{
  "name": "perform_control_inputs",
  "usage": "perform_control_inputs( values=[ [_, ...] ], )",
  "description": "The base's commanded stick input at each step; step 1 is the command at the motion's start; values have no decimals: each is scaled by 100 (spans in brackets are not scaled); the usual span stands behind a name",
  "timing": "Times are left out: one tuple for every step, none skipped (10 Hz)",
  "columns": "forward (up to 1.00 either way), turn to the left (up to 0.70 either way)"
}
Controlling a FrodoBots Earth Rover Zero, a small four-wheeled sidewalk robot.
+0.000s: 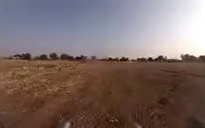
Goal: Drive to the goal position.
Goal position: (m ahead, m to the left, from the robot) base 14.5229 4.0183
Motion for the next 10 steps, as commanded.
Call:
perform_control_inputs(
  values=[
    [50, 0],
    [50, 0],
    [50, 0],
    [50, 0],
    [50, 0],
    [50, 0],
    [50, 0],
    [50, 0],
    [50, 0],
    [50, 0]
  ],
)
